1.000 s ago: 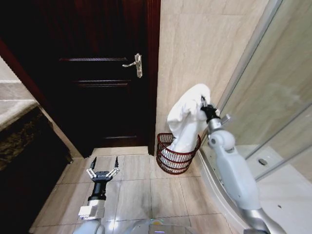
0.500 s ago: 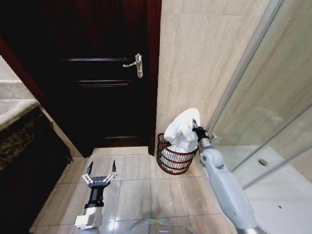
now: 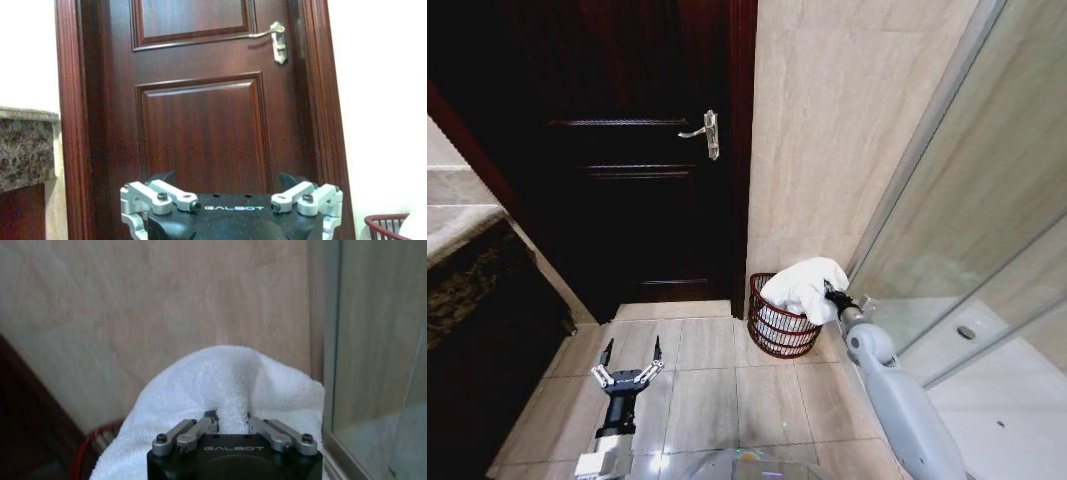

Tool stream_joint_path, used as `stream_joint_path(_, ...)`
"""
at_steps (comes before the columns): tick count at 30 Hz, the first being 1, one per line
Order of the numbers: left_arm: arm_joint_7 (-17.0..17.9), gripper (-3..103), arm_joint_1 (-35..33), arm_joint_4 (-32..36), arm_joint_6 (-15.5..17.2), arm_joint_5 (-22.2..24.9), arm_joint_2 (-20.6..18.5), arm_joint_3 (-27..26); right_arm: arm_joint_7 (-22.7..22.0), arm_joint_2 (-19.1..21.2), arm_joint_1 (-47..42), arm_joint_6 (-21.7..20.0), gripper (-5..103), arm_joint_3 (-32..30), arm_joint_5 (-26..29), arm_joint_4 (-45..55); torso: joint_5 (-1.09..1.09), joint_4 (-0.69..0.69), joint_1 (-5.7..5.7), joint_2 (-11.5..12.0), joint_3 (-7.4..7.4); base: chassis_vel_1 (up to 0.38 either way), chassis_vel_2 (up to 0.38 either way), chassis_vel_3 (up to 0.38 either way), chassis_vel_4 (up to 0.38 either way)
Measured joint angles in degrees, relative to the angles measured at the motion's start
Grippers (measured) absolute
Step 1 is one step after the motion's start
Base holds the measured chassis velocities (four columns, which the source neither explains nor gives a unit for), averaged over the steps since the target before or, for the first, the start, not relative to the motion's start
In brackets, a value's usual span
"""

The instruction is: Discard the used towel into the hamper.

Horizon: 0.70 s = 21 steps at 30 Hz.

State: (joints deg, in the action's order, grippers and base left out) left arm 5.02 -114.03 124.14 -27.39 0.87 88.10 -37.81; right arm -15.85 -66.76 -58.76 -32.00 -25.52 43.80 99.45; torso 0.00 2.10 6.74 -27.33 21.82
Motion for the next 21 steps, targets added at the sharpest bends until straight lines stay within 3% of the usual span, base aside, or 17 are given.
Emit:
stream_joint_path(1, 0.0, 100, -0.03, -0.06, -0.05, 0.05, -0.04, -0.04, 0.06, 0.45, 0.64, -3.15, 13, -0.12, 0.36, 0.38, -0.01, 0.0, 0.0, 0.0, 0.0, 0.0, 0.0, 0.0, 0.0)
stream_joint_path(5, 0.0, 100, 0.13, -0.04, -0.08, 0.03, 0.05, -0.08, 0.23, 1.34, 2.57, -8.12, 13, -0.23, 0.91, 0.49, 0.0, 0.0, 0.0, 0.0, 0.0, 0.0, 0.0, 0.0, 0.0)
stream_joint_path(10, -0.09, 100, 0.1, 0.33, -0.08, 0.02, 0.04, 0.0, -0.04, 1.96, 4.11, -8.06, 13, 0.93, 0.72, -0.24, 0.02, 0.0, 0.01, 0.0, 0.01, 0.0, 0.0, 0.0, 0.0)
stream_joint_path(14, -0.12, 100, 0.87, -0.35, -0.09, 0.05, -0.19, 0.29, 0.41, 1.52, 5.29, -4.17, 13, 3.37, -1.52, -2.31, 0.02, 0.0, 0.01, 0.0, 0.01, 0.0, 0.0, 0.0, 0.0)
stream_joint_path(21, -0.66, 100, 2.29, -0.8, 0.83, 0.0, -0.29, 0.63, -0.51, 0.47, 4.49, -2.36, 13, 3.85, -2.58, -2.6, 0.01, 0.01, 0.01, 0.0, 0.01, 0.0, 0.0, 0.0, 0.0)
